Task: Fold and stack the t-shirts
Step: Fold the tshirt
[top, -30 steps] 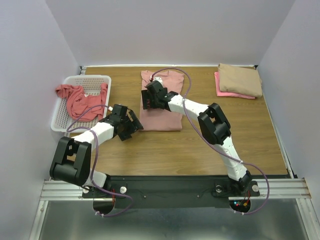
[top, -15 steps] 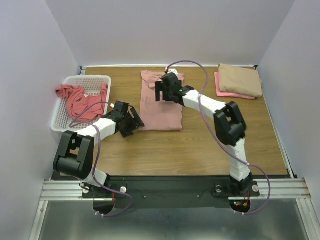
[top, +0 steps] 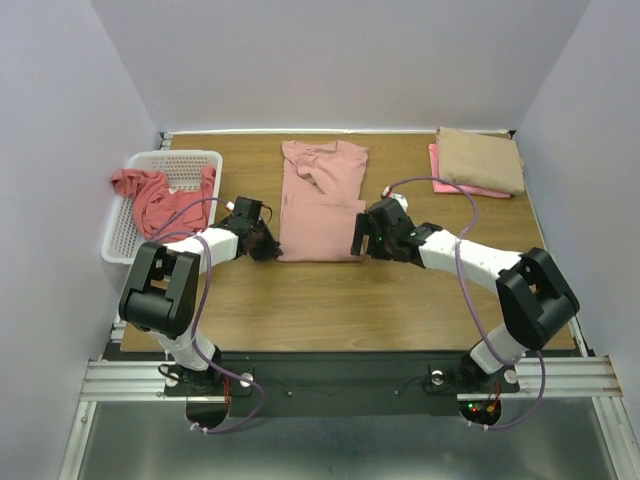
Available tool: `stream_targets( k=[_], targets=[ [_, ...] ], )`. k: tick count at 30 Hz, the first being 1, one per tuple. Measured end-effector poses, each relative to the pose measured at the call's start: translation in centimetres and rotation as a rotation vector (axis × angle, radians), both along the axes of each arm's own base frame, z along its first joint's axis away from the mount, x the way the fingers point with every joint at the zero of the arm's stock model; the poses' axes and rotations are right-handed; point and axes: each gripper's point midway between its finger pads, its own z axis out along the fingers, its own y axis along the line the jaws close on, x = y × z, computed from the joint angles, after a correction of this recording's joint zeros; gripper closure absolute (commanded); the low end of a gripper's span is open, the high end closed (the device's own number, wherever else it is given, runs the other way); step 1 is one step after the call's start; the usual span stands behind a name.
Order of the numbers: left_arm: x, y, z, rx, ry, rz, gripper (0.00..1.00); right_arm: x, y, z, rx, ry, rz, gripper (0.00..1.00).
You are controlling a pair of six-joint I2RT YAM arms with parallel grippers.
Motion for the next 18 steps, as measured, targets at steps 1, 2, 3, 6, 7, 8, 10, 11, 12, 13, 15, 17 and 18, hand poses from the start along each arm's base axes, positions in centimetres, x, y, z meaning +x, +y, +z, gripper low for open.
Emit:
stream_targets(
  k=[1, 2, 3, 6, 7, 8, 10, 11, 12, 13, 15, 17, 18],
  targets=[
    [0.0, 0.0, 0.0, -0.001, 0.0, 0.0, 0.96, -0.4, -0.1, -0.8, -0.003, 0.024, -0.002, 0.05],
    [0.0, -0.1, 0.0, -0.004, 0.0, -0.001, 1.0, -1.2, -0.4, -2.3, -0.012, 0.068, -0.009, 0.06],
    [0.1, -0.1, 0.0, -0.004, -0.001, -0.002, 1.0, -1.5, -0.4, -2.9, -0.011, 0.087, -0.014, 0.07],
    [0.1, -0.1, 0.0, -0.005, -0.002, -0.002, 1.0, -2.1, -0.6, -4.0, 0.009, 0.118, -0.031, 0.13],
    [0.1, -0.1, -0.1, -0.006, -0.002, -0.002, 1.0, -2.1, -0.4, -4.2, 0.028, 0.121, -0.034, 0.15],
    [0.1, -0.1, -0.1, -0.006, -0.002, -0.002, 1.0, -2.0, -0.3, -4.3, 0.043, 0.119, -0.038, 0.17],
    [0.1, -0.2, -0.1, -0.008, -0.005, -0.002, 1.0, -1.8, -0.2, -4.4, 0.078, 0.117, -0.043, 0.19],
    [0.1, -0.2, -0.1, -0.009, -0.006, -0.003, 1.0, -1.7, 0.0, -4.5, 0.096, 0.114, -0.043, 0.19],
    [0.1, -0.2, -0.1, -0.011, -0.007, -0.003, 1.0, -1.6, 0.1, -4.5, 0.114, 0.11, -0.042, 0.19],
    [0.1, -0.2, -0.1, -0.012, -0.009, -0.003, 1.0, -1.4, 0.3, -4.4, 0.133, 0.101, -0.04, 0.2],
    [0.2, -0.3, -0.1, -0.015, -0.012, -0.004, 1.0, -1.1, 0.7, -4.2, 0.161, 0.086, -0.035, 0.22],
    [0.2, -0.3, -0.1, -0.019, -0.016, -0.002, 1.0, -0.9, 1.0, -4.1, 0.189, 0.072, -0.027, 0.24],
    [0.3, -0.3, -0.1, -0.022, -0.019, -0.003, 1.0, -0.7, 1.1, -4.0, 0.198, 0.065, -0.026, 0.24]
  ],
)
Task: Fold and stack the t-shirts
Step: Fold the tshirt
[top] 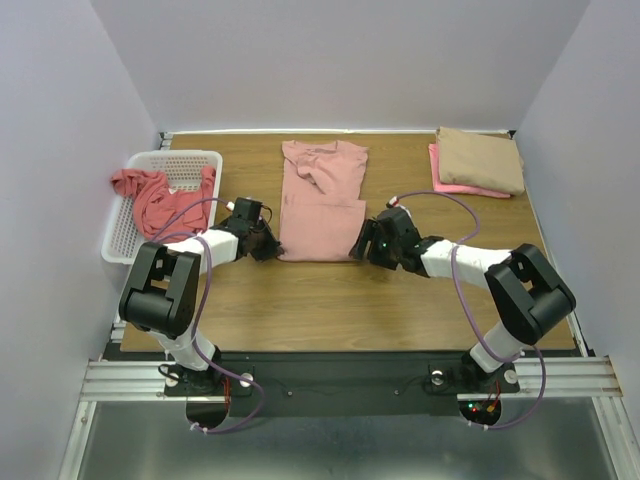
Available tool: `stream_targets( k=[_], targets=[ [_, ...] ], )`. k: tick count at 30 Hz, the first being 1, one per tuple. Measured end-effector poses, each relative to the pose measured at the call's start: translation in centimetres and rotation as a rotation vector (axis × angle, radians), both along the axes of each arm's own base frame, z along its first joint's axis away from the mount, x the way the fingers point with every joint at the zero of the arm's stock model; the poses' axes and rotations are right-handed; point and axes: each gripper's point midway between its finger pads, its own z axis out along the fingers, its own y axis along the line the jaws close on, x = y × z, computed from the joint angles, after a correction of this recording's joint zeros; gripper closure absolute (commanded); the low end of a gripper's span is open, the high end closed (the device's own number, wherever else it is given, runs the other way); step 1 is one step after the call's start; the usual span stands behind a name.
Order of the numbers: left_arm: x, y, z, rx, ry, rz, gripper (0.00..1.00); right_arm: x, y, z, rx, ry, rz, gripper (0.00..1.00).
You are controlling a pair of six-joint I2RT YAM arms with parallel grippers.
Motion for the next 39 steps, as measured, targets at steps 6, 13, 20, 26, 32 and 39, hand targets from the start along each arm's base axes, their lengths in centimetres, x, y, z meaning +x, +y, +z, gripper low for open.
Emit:
stream_targets(
  k=[6, 13, 20, 26, 32, 39],
  targets=[
    [0.1, -0.1, 0.0, -0.008, -0.005, 0.001, 1.0, 0.6, 0.5, 0.1, 0.053, -0.025, 0.003, 0.38],
    [0.0, -0.1, 0.0, -0.016, -0.015, 0.008, 1.0, 0.6, 1.0, -0.8, 0.088, -0.019, 0.012, 0.71],
    [-0.3, 0.0, 0.0, -0.025, -0.028, 0.015, 1.0, 0.9, 1.5, -1.7, 0.11, -0.012, 0.015, 1.0],
    [-2.7, 0.3, 0.0, -0.031, -0.014, 0.003, 1.0, -1.4, 0.7, -1.7, 0.123, 0.007, 0.04, 1.0],
    [-8.9, -0.3, 1.0, -0.046, 0.024, -0.053, 1.0, -6.1, -1.0, 1.1, 0.149, 0.047, 0.082, 1.0],
    [-10.6, -0.8, 6.6, -0.106, -0.088, -0.048, 1.0, -8.1, -1.8, 6.5, 0.221, -0.041, 0.111, 1.0]
  ],
)
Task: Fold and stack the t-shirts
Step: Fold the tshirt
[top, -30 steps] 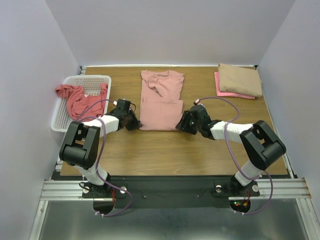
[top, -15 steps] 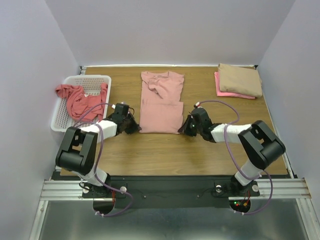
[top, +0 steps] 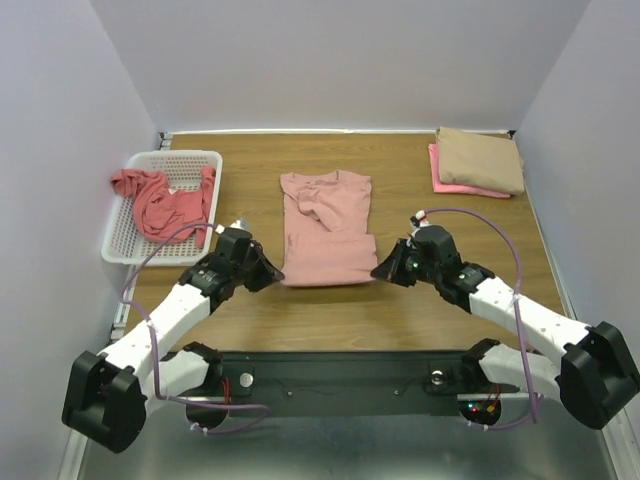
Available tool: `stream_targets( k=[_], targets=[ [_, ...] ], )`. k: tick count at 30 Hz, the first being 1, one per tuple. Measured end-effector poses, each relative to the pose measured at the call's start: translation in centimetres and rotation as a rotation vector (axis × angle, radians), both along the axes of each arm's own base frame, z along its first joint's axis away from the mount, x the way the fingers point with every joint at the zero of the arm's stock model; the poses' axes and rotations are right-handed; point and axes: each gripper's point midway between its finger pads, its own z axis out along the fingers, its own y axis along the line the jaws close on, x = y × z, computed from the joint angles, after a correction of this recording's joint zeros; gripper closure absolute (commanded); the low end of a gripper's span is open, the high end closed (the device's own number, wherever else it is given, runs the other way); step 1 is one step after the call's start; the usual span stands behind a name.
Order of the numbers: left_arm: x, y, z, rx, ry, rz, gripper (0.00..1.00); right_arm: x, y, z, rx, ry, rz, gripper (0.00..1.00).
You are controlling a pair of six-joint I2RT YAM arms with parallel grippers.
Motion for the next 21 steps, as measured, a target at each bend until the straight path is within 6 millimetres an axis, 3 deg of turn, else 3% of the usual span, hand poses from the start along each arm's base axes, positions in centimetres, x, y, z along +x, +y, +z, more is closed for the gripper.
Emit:
stream_targets(
  k=[6, 14, 21],
  targets=[
    [2.2, -0.2, 4.6, 0.007, -0.059, 0.036, 1.0, 1.3, 0.6, 1.9, -0.018, -0.005, -0.001, 1.0],
    [8.4, -0.9, 7.5, 0.082, -0.077, 0.07, 1.0, 8.6, 1.5, 5.8, -0.041, -0.076, -0.06, 1.0],
    [13.6, -0.6, 9.2, 0.134, -0.089, 0.089, 1.0, 13.1, 0.8, 5.1, -0.058, -0.045, -0.09, 1.0]
  ],
)
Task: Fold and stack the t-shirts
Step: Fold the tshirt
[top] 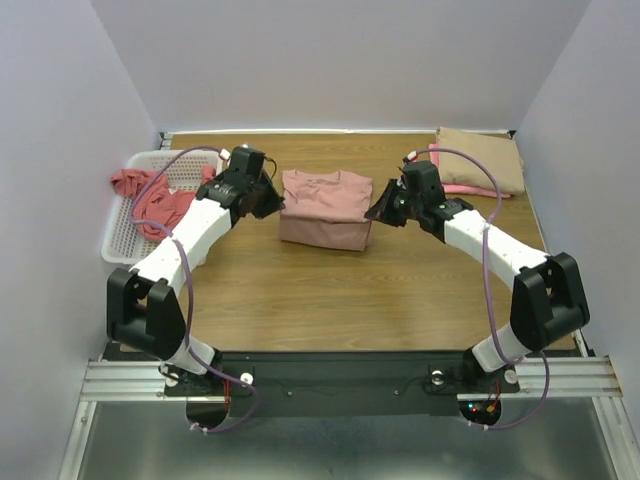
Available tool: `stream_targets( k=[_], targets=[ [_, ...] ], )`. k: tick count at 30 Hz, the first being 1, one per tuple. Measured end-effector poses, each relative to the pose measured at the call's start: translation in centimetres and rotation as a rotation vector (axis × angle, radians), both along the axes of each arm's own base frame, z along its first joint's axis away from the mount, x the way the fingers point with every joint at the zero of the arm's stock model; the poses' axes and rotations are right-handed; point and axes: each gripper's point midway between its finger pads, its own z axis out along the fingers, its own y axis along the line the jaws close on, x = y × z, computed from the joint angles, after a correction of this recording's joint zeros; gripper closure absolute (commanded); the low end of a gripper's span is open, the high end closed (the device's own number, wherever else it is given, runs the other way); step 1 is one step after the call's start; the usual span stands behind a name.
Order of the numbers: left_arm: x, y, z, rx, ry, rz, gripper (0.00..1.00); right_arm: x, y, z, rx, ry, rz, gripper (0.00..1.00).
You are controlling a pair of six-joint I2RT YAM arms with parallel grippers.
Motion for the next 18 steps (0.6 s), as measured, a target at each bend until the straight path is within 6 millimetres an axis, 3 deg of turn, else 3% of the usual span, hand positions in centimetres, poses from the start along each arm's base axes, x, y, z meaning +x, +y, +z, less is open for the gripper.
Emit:
stream_targets(
  k=[4, 10, 18],
  targets=[
    [3.4, 0.3, 1.8, 0.016, -0.044, 0.01, 1.0, 2.2, -0.1, 0.7, 0.014, -0.009, 0.002, 1.0],
    [6.0, 0.4, 2.6, 0.037, -0.064, 0.002, 1.0, 5.2, -0.3, 2.8, 0.051, -0.051, 0.015, 1.0],
    [10.1, -0.1, 1.6, 0.049, -0.055, -0.015, 1.0, 7.6, -0.2, 1.3, 0.053, -0.021, 0.027, 1.0]
  ],
)
